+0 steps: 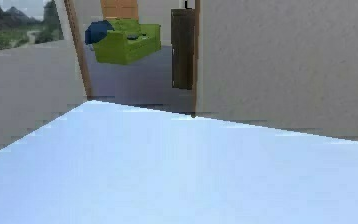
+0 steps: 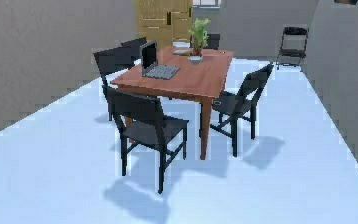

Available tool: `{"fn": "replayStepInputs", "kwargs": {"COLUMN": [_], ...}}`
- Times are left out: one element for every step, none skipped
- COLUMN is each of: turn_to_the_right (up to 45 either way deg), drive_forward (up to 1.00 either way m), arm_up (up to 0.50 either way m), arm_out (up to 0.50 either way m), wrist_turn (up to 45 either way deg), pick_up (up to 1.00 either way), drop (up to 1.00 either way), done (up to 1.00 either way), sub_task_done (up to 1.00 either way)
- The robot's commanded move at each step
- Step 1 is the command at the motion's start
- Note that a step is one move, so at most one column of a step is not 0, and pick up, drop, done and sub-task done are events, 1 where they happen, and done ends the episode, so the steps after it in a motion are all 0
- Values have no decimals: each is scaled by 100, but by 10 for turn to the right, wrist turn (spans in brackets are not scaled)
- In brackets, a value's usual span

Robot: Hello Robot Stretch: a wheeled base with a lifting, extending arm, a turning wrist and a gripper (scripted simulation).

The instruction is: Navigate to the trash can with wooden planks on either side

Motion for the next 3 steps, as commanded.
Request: {"fn": "replayStepInputs", "kwargs": {"turn_to_the_right": [180, 0, -450], "drive_forward": [0, 50, 0], "arm_up": [0, 0, 0], "arm_out": [0, 0, 0], "wrist_turn": [0, 0, 0], "pick_up": [0, 0, 0], "drop": [0, 0, 0], "done": [0, 0, 0], "sub_task_done": [0, 0, 0]}}
